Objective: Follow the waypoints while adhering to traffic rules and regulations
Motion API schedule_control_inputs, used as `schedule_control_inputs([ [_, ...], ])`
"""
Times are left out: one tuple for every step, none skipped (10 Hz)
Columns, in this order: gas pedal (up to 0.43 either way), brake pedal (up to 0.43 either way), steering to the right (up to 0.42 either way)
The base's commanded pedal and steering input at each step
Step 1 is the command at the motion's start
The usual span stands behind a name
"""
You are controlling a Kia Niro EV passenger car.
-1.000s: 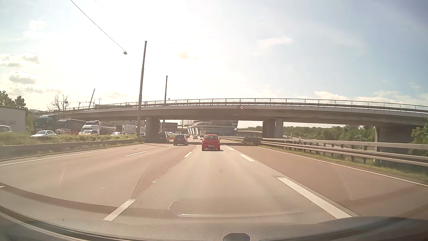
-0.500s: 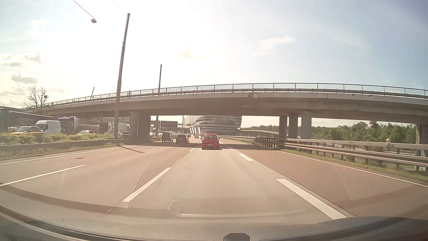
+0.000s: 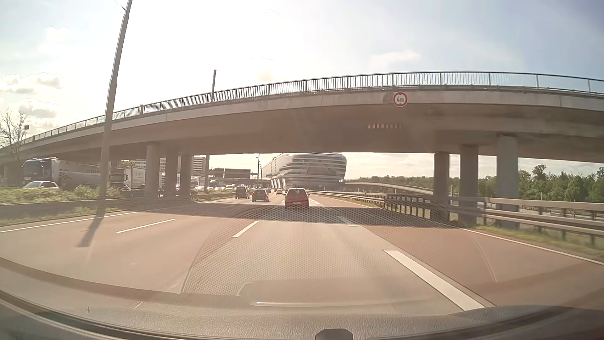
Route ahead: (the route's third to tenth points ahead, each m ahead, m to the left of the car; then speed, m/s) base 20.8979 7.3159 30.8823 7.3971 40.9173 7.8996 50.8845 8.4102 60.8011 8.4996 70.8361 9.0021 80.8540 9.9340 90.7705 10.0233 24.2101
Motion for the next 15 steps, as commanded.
schedule_control_inputs([
  [0.039,0.0,-0.007],
  [0.067,0.0,-0.007],
  [0.079,0.0,-0.006],
  [0.11,0.0,-0.006],
  [0.138,0.0,-0.006],
  [0.138,0.0,-0.006],
  [0.15,0.0,-0.006],
  [0.15,0.0,-0.004],
  [0.15,0.0,-0.004],
  [0.15,0.0,-0.003],
  [0.15,0.0,-0.003],
  [0.15,0.0,-0.003],
  [0.15,0.0,-0.003],
  [0.15,0.0,-0.003],
  [0.15,0.0,-0.002],
])
